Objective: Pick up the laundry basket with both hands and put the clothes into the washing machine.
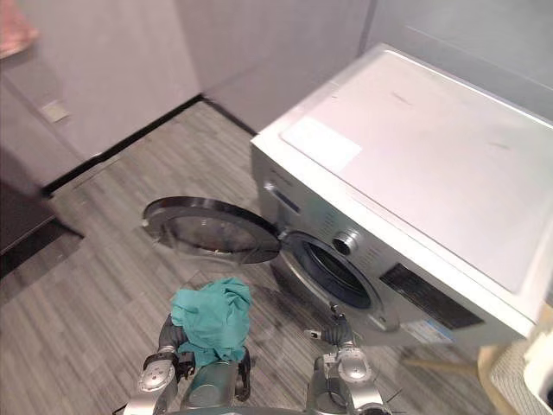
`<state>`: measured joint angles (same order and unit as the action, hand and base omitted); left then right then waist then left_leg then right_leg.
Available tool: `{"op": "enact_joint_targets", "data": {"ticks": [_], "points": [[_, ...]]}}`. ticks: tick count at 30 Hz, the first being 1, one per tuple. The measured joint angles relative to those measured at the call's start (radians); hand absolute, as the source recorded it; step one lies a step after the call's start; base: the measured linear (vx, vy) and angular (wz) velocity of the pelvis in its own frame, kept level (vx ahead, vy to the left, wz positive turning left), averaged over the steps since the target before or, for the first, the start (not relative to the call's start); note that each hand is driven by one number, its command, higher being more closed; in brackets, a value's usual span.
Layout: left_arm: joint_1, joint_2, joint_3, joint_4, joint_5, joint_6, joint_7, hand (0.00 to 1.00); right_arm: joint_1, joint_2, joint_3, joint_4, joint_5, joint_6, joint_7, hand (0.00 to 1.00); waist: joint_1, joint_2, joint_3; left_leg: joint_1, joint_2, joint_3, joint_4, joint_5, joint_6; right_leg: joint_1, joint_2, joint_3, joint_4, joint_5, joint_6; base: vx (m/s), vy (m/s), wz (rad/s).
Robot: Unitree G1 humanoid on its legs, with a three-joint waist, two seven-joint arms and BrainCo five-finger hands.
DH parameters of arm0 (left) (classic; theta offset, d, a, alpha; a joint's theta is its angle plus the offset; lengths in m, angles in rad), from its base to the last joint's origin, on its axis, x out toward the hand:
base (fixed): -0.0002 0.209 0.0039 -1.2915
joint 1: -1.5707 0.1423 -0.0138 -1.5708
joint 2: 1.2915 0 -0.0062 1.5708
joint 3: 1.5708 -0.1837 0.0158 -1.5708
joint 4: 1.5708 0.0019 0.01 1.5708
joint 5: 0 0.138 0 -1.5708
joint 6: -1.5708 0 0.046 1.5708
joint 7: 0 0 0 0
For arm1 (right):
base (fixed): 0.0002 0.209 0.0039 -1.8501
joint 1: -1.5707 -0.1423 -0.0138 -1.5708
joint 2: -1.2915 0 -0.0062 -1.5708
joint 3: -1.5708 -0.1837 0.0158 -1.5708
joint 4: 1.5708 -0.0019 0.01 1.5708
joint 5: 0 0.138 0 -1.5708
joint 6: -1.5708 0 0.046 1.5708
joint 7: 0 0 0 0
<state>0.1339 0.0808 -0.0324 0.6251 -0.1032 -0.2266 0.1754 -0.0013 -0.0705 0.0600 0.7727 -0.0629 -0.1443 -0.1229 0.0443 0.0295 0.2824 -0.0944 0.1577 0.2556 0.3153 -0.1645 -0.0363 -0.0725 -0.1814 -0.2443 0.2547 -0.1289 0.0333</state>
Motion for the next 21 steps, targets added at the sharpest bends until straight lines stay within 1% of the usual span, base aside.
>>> {"op": "enact_joint_targets", "data": {"ticks": [1, 2, 3, 4, 5, 6, 7, 8, 9, 10, 11, 12, 13, 14, 15, 16, 17, 18, 19, 20, 21], "points": [[0.008, 0.003, 0.009, -0.014, 0.0, 0.001, 0.0, 1.0, -0.005, 0.0, 0.004, 0.004, -0.004, 0.0, -0.001, 0.0, 0.004, -0.001, -0.001, 0.021, 0.022, 0.048, -0.002, -0.006, -0.009, 0.005, -0.034, -0.111, -0.002, 0.015, -0.023, 0.01, -0.022, -1.38], [0.012, 0.003, 0.017, -0.02, 0.0, 0.001, 0.0, 1.0, -0.008, -0.002, 0.013, 0.008, -0.009, 0.0, -0.002, 0.0, 0.005, 0.0, -0.001, 0.03, 0.037, 0.073, -0.002, -0.012, -0.017, 0.01, -0.043, -0.157, -0.006, 0.025, -0.034, 0.03, -0.056, -1.36], [0.019, 0.004, 0.034, -0.029, 0.0, 0.001, 0.0, 1.0, -0.01, -0.003, 0.024, 0.012, -0.011, -0.001, -0.003, 0.0, 0.004, -0.003, -0.008, 0.044, 0.056, 0.105, 0.001, -0.024, -0.034, 0.025, -0.046, -0.209, -0.024, 0.057, -0.003, 0.05, -0.049, -0.93], [0.016, 0.005, 0.037, -0.029, 0.0, 0.001, 0.0, 1.0, -0.007, -0.005, 0.027, 0.012, -0.015, -0.001, -0.003, 0.0, 0.002, -0.004, -0.009, 0.048, 0.061, 0.112, 0.002, -0.028, -0.04, 0.025, -0.035, -0.2, -0.034, 0.067, 0.023, 0.08, -0.099, -0.82], [0.009, 0.007, 0.04, -0.029, 0.0, 0.002, -0.001, 1.0, 0.0, -0.014, 0.029, 0.018, -0.025, -0.001, -0.003, 0.0, -0.005, 0.003, -0.009, 0.053, 0.085, 0.123, 0.009, -0.034, -0.05, 0.029, -0.011, -0.189, -0.047, 0.07, 0.041, 0.11, -0.117, -0.45], [-0.002, -0.002, 0.038, -0.029, -0.001, 0.003, -0.002, 1.0, 0.019, -0.03, 0.028, 0.025, -0.026, 0.0, -0.003, 0.0, -0.005, 0.014, -0.015, 0.057, 0.113, 0.131, 0.022, -0.038, -0.058, 0.029, 0.012, -0.186, -0.047, 0.067, 0.042, 0.13, -0.143, -0.34], [-0.007, -0.007, 0.035, -0.029, -0.001, 0.003, -0.003, 1.0, 0.026, -0.036, 0.028, 0.029, -0.026, 0.001, -0.003, 0.0, -0.007, 0.016, -0.016, 0.058, 0.124, 0.132, 0.034, -0.038, -0.06, 0.031, 0.02, -0.185, -0.044, 0.062, 0.042, 0.16, -0.159, -0.25], [-0.017, -0.016, 0.036, -0.029, -0.003, 0.004, -0.001, 1.0, 0.039, -0.045, 0.027, 0.031, -0.025, 0.001, -0.005, 0.0, -0.008, 0.018, -0.016, 0.049, 0.15, 0.125, 0.081, -0.038, -0.059, 0.035, 0.033, -0.182, -0.032, 0.045, 0.04, 0.15, -0.181, -0.22], [-0.031, -0.025, 0.036, -0.029, -0.005, 0.006, -0.001, 1.0, 0.054, -0.057, 0.027, 0.038, -0.022, 0.001, -0.006, 0.0, -0.01, 0.023, -0.013, 0.025, 0.184, 0.096, 0.173, -0.036, -0.057, 0.046, 0.052, -0.178, -0.017, 0.035, 0.03, 0.16, -0.204, -0.29], [-0.031, -0.03, 0.036, -0.029, -0.008, 0.006, 0.0, 1.0, 0.057, -0.065, 0.027, 0.038, -0.017, 0.001, -0.008, 0.0, -0.011, 0.026, -0.012, 0.018, 0.196, 0.073, 0.22, -0.031, -0.05, 0.054, 0.061, -0.169, -0.009, 0.03, 0.023, 0.13, -0.156, -0.5], [-0.034, -0.032, 0.035, -0.03, -0.015, 0.006, 0.001, 1.0, 0.054, -0.074, 0.024, 0.036, -0.004, 0.0, -0.01, 0.0, -0.016, 0.014, -0.004, -0.037, 0.199, 0.01, 0.335, -0.014, -0.01, 0.067, 0.056, -0.133, -0.001, 0.023, 0.013, 0.09, -0.078, -0.45], [-0.038, -0.034, 0.035, -0.03, -0.017, 0.006, 0.001, 1.0, 0.047, -0.075, 0.02, 0.037, 0.002, 0.0, -0.01, 0.0, -0.018, 0.002, 0.004, -0.057, 0.177, -0.031, 0.355, -0.035, -0.021, 0.066, 0.048, -0.12, 0.003, 0.021, 0.012, 0.07, -0.012, -0.52], [-0.048, -0.038, 0.033, -0.032, -0.022, 0.006, 0.002, 1.0, 0.043, -0.079, 0.006, 0.039, 0.006, 0.0, -0.013, 0.0, -0.019, 0.0, 0.007, -0.082, 0.136, -0.077, 0.345, -0.08, -0.035, 0.051, 0.038, -0.1, 0.014, 0.02, 0.012, 0.02, 0.027, -0.45], [-0.052, -0.038, 0.033, -0.038, -0.022, 0.006, 0.003, 1.0, 0.034, -0.083, -0.002, 0.041, 0.012, 0.0, -0.018, 0.0, -0.019, 0.001, 0.007, -0.099, 0.112, -0.106, 0.325, -0.088, -0.034, 0.032, 0.036, -0.081, 0.029, 0.02, 0.012, 0.03, 0.125, -0.68], [-0.053, -0.037, 0.032, -0.054, -0.022, 0.006, 0.005, 1.0, 0.021, -0.094, -0.005, 0.042, 0.013, -0.002, -0.026, 0.0, -0.021, 0.012, 0.011, -0.107, 0.086, -0.137, 0.267, -0.08, -0.033, 0.001, 0.041, -0.06, 0.06, 0.019, 0.015, 0.01, 0.111, -0.88], [-0.056, -0.036, 0.031, -0.07, -0.023, 0.004, 0.009, 1.0, 0.009, -0.11, -0.005, 0.042, 0.013, -0.004, -0.03, 0.0, -0.02, 0.035, 0.019, -0.112, 0.077, -0.145, 0.221, -0.057, -0.041, -0.035, 0.057, -0.032, 0.114, -0.008, 0.026, 0.01, 0.164, -0.92], [-0.069, -0.025, 0.026, -0.074, -0.022, 0.003, 0.014, 1.0, 0.0, -0.111, -0.007, 0.044, 0.014, -0.003, -0.032, 0.0, -0.022, 0.025, 0.036, -0.112, 0.083, -0.138, 0.246, -0.105, -0.058, -0.073, 0.051, -0.009, 0.181, -0.05, 0.041, -0.03, 0.085, -0.66], [-0.109, -0.008, 0.024, -0.076, -0.023, 0.003, 0.023, 1.0, -0.011, -0.101, -0.005, 0.045, 0.014, -0.003, -0.032, 0.0, -0.028, -0.008, 0.065, -0.139, 0.068, -0.127, 0.284, -0.126, -0.044, -0.131, 0.02, 0.012, 0.265, -0.077, 0.046, -0.09, 0.121, -0.42], [-0.162, 0.01, 0.024, -0.077, -0.023, 0.004, 0.027, 1.0, -0.021, -0.095, -0.003, 0.045, 0.015, -0.003, -0.033, 0.0, -0.028, -0.031, 0.089, -0.193, 0.068, -0.109, 0.351, -0.154, -0.035, -0.204, 0.002, 0.035, 0.344, -0.1, 0.049, -0.12, 0.073, -0.26], [-0.179, 0.012, 0.023, -0.078, -0.023, 0.004, 0.031, 1.0, -0.031, -0.095, -0.003, 0.046, 0.016, -0.002, -0.034, 0.0, -0.028, -0.034, 0.1, -0.215, 0.07, -0.108, 0.383, -0.167, -0.034, -0.227, 0.001, 0.044, 0.37, -0.107, 0.051, -0.16, 0.109, -0.33], [-0.207, 0.016, 0.019, -0.078, -0.026, 0.004, 0.046, 1.0, -0.046, -0.095, -0.003, 0.047, 0.025, -0.001, -0.04, 0.0, -0.03, -0.037, 0.121, -0.259, 0.072, -0.103, 0.444, -0.192, -0.025, -0.28, -0.006, 0.065, 0.426, -0.124, 0.056, -0.2, 0.123, -0.34]]}}
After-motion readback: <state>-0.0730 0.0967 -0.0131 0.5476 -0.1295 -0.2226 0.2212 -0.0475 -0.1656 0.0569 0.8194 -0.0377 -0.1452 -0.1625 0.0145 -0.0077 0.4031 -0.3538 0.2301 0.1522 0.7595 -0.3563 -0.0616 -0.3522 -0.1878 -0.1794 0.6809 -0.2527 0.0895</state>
